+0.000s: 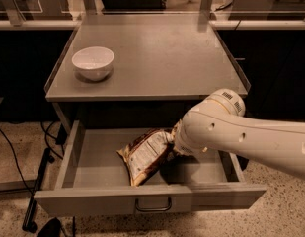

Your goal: Pick brown chip bag from top drawer and place on counter

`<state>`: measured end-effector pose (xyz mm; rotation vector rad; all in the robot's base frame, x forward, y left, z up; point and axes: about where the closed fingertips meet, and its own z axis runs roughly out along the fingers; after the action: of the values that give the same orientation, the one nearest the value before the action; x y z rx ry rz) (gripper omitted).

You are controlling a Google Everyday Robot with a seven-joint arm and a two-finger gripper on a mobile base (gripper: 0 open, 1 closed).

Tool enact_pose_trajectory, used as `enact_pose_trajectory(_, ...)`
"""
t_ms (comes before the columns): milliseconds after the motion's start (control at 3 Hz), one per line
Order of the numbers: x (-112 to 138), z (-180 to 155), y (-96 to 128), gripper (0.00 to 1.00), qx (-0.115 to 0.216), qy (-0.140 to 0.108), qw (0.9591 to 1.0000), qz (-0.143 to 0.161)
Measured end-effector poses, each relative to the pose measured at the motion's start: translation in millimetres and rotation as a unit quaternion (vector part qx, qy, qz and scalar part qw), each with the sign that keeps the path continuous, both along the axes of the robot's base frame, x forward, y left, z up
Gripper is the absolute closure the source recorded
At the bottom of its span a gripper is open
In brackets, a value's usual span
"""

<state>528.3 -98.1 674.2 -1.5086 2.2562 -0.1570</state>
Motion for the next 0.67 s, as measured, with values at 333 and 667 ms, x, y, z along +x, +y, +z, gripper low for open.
enact_pose_trajectory(333, -9.5, 20.4, -4.2, 1.00, -0.004, -0.005, 0.9999, -0.009)
enact_pose_trajectory(667, -17.3, 43.6, -6.8, 1.00, -0.013, -0.009, 0.9997, -0.018)
